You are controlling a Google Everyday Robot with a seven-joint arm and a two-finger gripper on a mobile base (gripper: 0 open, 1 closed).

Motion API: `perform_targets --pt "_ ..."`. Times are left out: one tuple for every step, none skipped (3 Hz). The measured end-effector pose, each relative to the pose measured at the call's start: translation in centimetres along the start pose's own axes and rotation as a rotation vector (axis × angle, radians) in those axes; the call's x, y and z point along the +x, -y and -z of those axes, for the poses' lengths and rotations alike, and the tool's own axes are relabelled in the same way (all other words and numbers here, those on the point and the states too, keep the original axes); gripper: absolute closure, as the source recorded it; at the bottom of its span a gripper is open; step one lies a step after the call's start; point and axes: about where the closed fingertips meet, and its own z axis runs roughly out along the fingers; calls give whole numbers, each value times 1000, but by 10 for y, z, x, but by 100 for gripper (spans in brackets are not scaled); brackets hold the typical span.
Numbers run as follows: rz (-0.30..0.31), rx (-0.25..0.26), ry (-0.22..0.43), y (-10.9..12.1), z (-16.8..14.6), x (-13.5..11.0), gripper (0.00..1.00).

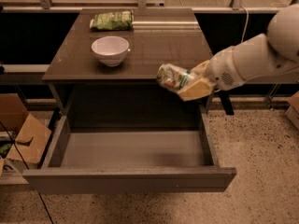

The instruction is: Place 7up can into top drawer

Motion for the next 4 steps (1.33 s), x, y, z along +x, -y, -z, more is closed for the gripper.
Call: perform_targets --pt "-33 -75 -68 -31 -30 23 100" --pt "-95 -123 -112 -51 -66 45 100" --pt "-151 -146 -148 -66 -98 65 100" --pt "-197 -150 -153 -78 -128 81 100"
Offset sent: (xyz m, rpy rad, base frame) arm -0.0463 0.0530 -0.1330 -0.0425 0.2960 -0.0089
